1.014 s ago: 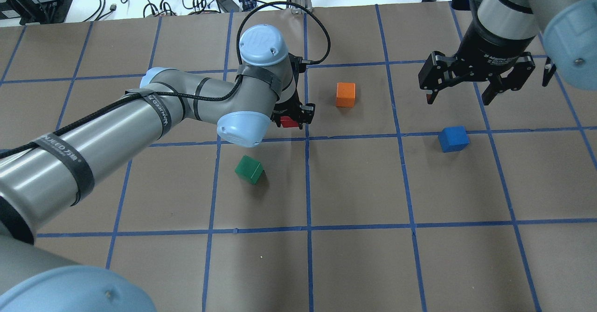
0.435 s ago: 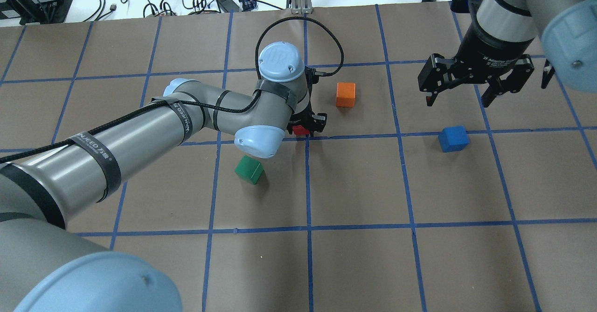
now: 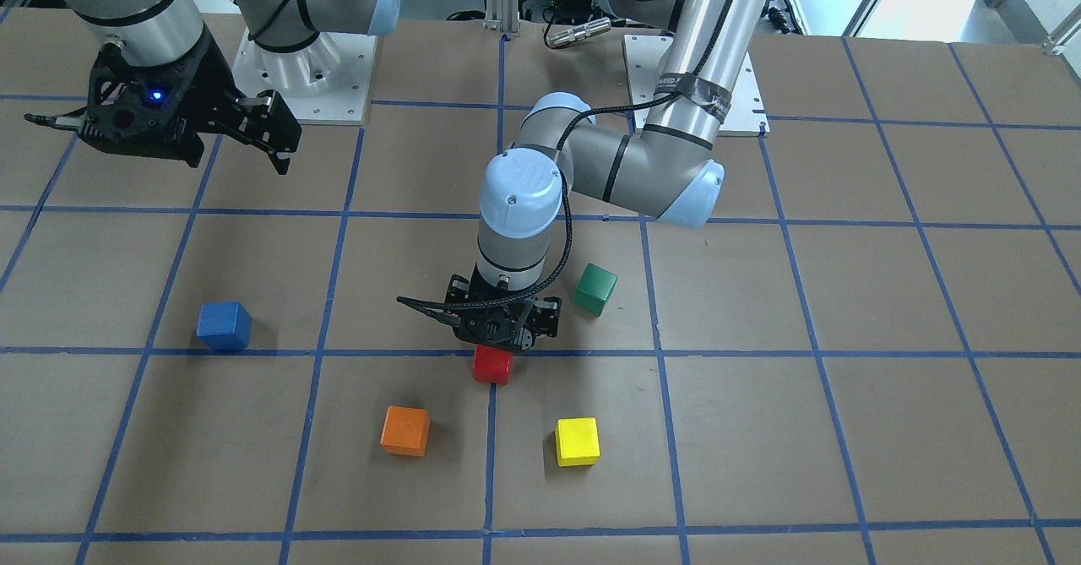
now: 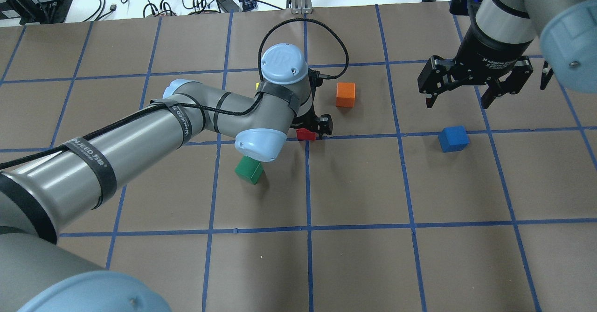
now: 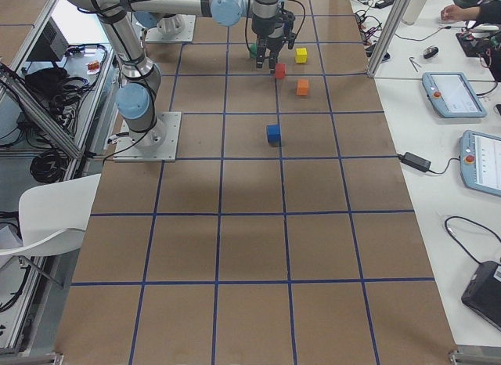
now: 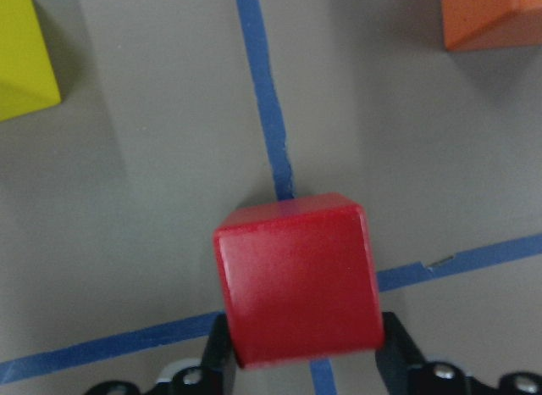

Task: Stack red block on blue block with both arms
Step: 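Release the red cube and raise the left gripper while the right gripper approaches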

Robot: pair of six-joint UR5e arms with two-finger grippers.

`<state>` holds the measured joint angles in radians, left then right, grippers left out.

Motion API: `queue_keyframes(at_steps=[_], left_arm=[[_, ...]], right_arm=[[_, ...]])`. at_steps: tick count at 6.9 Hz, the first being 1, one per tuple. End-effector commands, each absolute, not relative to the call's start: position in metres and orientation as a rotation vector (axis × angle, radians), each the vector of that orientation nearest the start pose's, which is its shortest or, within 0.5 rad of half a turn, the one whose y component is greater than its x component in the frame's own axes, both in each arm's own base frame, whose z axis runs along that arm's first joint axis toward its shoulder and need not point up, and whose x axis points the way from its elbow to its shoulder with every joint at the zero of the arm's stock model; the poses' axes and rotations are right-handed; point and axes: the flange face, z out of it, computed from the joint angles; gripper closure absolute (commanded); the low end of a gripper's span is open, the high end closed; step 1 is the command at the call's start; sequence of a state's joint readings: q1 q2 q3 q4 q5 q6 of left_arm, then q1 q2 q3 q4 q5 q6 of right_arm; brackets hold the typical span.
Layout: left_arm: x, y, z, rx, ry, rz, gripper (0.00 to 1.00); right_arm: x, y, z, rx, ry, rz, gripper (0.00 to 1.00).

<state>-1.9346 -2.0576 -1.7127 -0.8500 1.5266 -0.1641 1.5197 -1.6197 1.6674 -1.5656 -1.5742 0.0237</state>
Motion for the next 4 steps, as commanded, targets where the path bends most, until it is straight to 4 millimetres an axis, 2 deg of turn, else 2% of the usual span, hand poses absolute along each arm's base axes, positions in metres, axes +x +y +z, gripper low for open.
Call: queue_keyframes(at_steps=[1,2,3,4], left_arm=[[-0.293,-0.563,0.293,0.235,3.195,-0.157,0.00],[-0.250,-0.578,0.351,0.318,3.167,-0.112,0.00],[-0.210,-0.588,0.412,0.291,3.161,-0.072,0.00],[-0.183,-0.575,0.455,0.293,3.153,0.023,0.00]], right_arm=[[0.110,-0.477,0.457,0.111,3.127,0.096,0.00],[0.111,-0.486,0.446,0.121,3.118,0.112,0.00],[0.111,-0.506,0.433,0.125,3.123,0.072,0.00],[0.117,-0.512,0.425,0.113,3.117,0.079,0.00]])
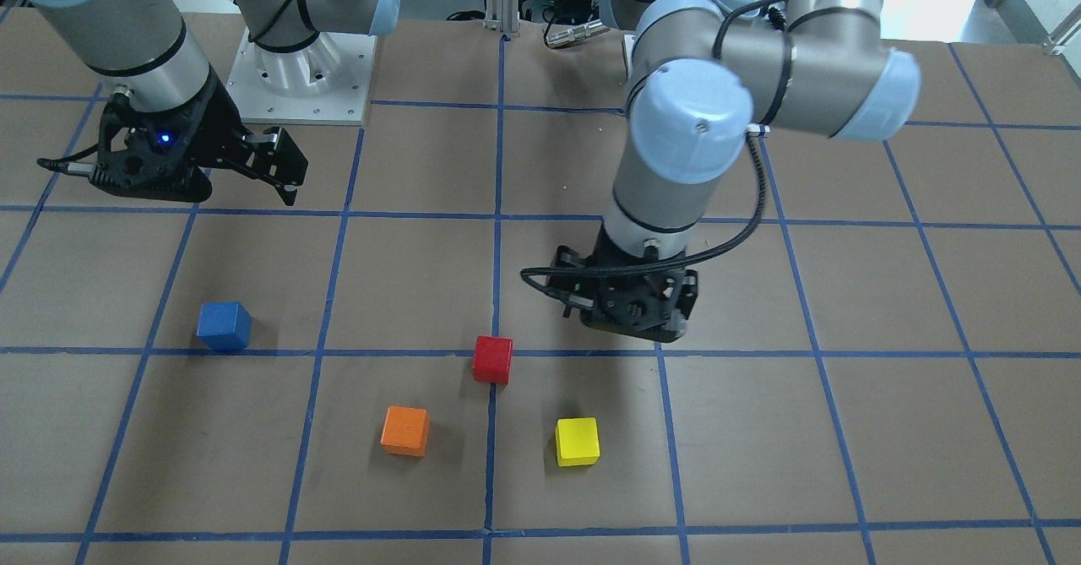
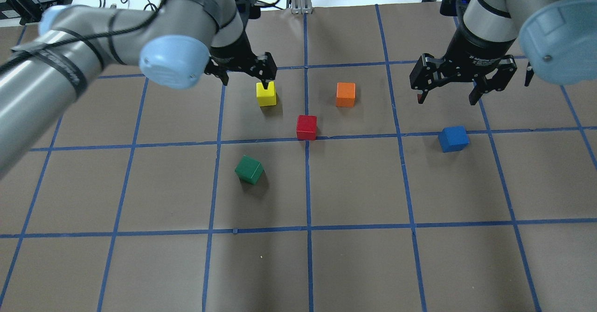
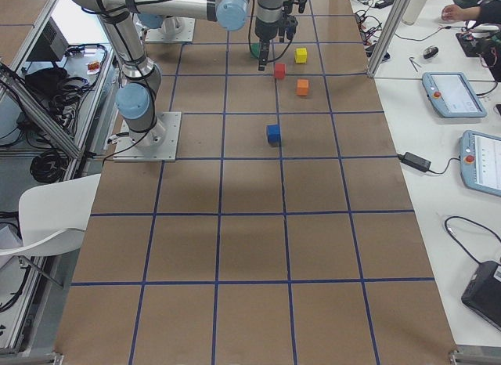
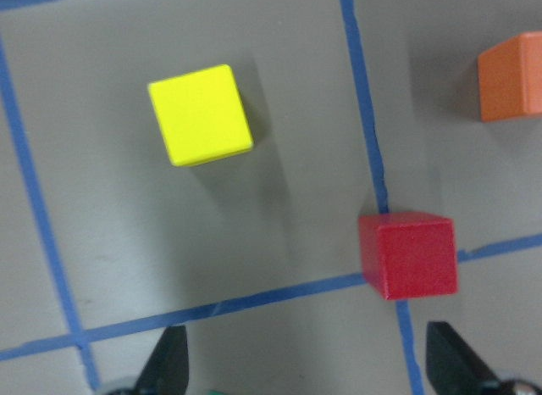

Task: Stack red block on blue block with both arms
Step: 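Release the red cube and raise the left gripper while the right gripper approaches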

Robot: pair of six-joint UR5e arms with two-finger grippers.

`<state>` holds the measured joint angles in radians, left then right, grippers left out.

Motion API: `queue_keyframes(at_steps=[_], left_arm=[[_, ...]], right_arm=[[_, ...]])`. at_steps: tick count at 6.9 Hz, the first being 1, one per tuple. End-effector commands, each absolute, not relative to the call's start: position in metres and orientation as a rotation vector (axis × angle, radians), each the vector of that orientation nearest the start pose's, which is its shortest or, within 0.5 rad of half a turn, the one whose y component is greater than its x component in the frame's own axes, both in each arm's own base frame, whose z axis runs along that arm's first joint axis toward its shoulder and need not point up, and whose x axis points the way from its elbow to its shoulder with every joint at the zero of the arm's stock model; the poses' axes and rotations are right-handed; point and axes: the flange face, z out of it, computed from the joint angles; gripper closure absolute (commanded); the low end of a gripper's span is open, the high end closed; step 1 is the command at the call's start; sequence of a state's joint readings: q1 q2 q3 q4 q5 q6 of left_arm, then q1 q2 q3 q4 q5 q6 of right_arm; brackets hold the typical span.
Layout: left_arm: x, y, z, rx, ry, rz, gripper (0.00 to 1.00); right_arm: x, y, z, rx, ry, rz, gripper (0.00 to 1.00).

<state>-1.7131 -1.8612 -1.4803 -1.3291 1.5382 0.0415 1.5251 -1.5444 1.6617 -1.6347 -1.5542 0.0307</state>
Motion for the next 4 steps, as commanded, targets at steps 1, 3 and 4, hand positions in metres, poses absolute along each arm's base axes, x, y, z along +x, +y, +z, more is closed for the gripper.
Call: queue_keyframes(at_steps=[1,3,4], left_arm=[[-0.172,-0.556,0.487,0.368,3.146,-0.040,0.00],[-0.170,-0.525,0.500,0.319,3.151,-0.089,0.00],[-0.167,-0.519,0.503,0.316,3.149,-0.101,0.00]], right_arm=[[0.129,-0.517,0.416,0.078,3.117,0.098,0.00],[0.198,-0.542,0.393,0.089,3.104,-0.143,0.00],[0.233,-0.543,0.374,0.099,3.106,-0.146,0.00]])
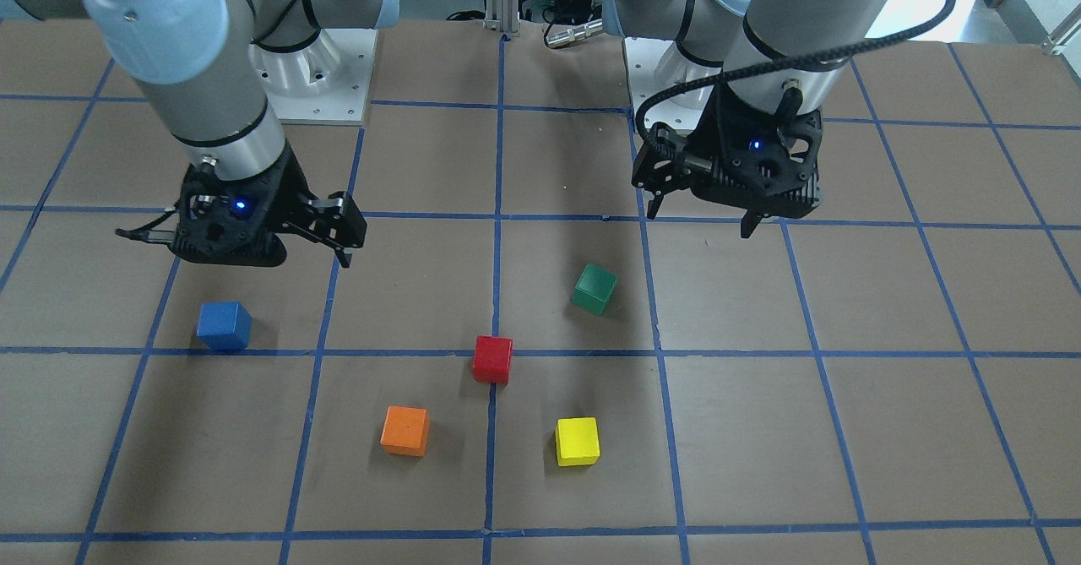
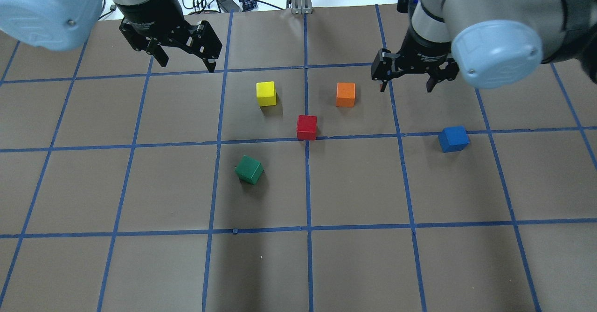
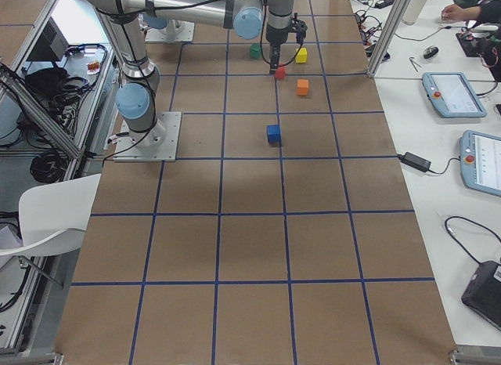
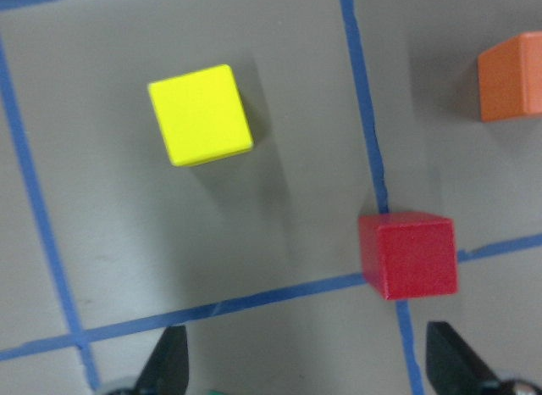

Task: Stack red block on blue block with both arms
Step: 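Lower the right gripper over the red cube and close on it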

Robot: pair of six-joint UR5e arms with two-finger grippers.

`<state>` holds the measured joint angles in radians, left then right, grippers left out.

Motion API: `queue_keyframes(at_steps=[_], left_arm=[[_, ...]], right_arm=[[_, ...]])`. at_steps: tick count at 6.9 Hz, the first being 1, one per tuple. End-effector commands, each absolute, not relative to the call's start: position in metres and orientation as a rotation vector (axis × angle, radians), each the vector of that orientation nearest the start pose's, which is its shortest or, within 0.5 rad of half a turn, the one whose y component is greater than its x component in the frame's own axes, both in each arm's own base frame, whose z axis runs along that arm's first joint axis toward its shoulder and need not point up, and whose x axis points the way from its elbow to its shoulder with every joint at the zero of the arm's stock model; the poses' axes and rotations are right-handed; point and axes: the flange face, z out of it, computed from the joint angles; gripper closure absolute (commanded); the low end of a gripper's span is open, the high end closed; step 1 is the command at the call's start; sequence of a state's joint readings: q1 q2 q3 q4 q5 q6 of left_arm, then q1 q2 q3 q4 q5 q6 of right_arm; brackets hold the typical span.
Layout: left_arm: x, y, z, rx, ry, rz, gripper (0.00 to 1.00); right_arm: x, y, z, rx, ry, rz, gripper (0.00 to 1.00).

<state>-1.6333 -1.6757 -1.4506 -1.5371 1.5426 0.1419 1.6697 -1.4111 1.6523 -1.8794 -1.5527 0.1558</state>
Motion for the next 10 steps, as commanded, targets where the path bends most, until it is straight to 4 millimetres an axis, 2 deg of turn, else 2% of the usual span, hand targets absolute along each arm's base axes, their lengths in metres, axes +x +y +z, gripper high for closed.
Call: queue_keyframes(at_steps=[1,3,4,5,6,7,10], left_arm=[[-0.165,-0.515,0.507,0.314,3.131,-0.107,0.00],[-0.162,-0.512,0.509,0.307,3.104,-0.097,0.00],[-0.161,-0.510,0.507,0.305,3.105,-0.090,0.00],[-0.161,-0.509,0.503,0.307,3.104,-0.092,0.00],[-0.161,-0.507,0.504,0.305,3.104,-0.097,0.00],[-0.161,-0.507,0.504,0.307,3.104,-0.097,0.00],[-0.162,-0.509,0.511,0.307,3.102,-0.132,0.00]], right_arm=[[0.250,-0.542,0.359,0.069,3.115,-0.109,0.00],[0.281,-0.544,0.327,0.090,3.113,-0.040,0.00],[0.302,-0.551,0.310,0.064,3.110,-0.057,0.00],[0.325,-0.560,0.296,0.163,3.107,-0.041,0.00],[0.344,-0.573,0.282,0.167,3.107,-0.030,0.00],[0.354,-0.584,0.265,0.219,3.113,-0.002,0.00],[0.366,-0.587,0.233,0.212,3.128,0.049,0.00]])
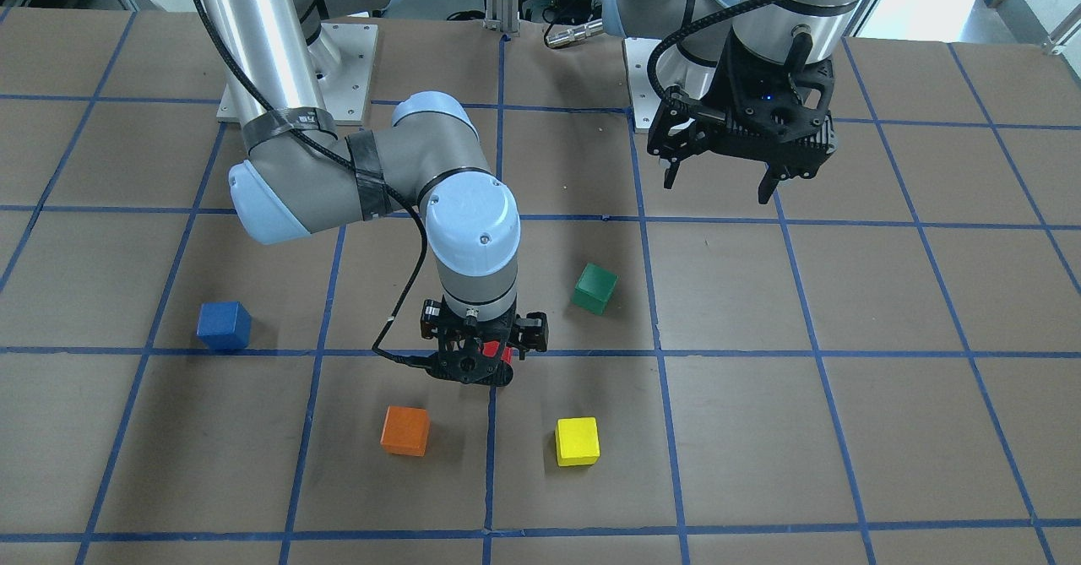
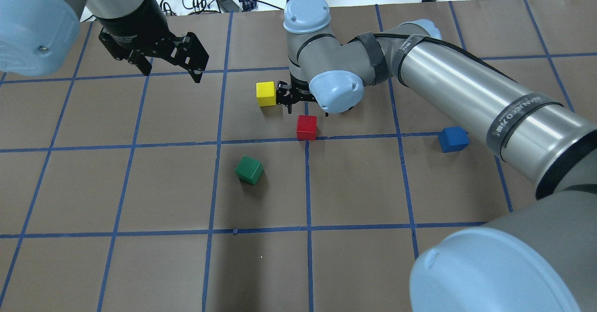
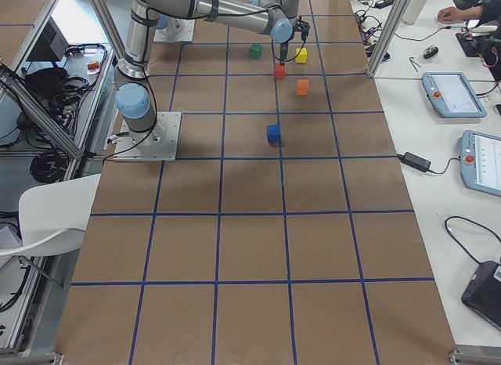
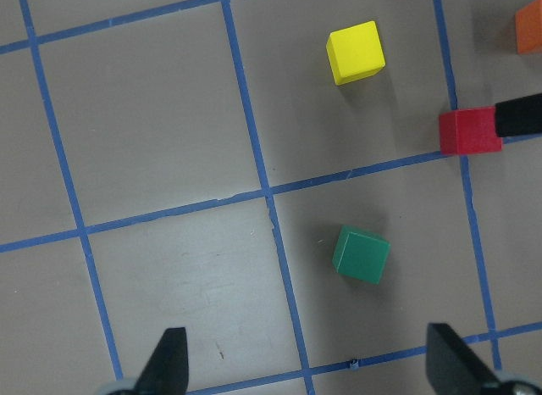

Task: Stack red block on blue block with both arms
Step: 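Lower the right gripper over the red cube and close on it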

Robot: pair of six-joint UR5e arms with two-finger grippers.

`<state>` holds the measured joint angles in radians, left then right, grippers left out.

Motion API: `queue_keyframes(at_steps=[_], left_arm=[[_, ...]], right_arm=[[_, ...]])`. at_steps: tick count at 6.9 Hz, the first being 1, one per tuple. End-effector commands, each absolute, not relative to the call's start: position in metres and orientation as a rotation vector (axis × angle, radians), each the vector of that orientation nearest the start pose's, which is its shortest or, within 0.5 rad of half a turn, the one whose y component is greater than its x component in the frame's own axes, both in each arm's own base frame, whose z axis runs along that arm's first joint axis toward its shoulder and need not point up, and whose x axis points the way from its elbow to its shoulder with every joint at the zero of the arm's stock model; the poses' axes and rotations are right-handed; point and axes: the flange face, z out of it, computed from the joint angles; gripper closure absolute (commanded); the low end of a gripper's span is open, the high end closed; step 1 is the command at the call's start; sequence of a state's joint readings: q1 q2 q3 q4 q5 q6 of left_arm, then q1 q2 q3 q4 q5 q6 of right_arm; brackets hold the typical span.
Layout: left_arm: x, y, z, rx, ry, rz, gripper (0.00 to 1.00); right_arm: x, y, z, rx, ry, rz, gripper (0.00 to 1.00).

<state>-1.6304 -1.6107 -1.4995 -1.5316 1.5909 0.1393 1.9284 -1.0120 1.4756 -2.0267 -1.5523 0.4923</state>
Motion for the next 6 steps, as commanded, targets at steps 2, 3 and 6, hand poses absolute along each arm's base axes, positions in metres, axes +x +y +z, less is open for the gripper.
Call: queue_keyframes(at_steps=[2,3,6], left_arm=[[-0.161,-0.509,0.508,0.307,3.101,-0.137,0.00],[-0.162,-0.510,0.509,0.308,3.099,-0.154,0.00],[-0.163,-0.507,0.507,0.311,3.098,-0.144,0.00]], right_arm=[[0.366,-0.588,0.211,0.211,3.140,0.098,0.07],[0.366,-0.588,0.201,0.211,3.145,0.121,0.15],[0.369,-0.589,0.194,0.205,3.124,0.155,0.89]])
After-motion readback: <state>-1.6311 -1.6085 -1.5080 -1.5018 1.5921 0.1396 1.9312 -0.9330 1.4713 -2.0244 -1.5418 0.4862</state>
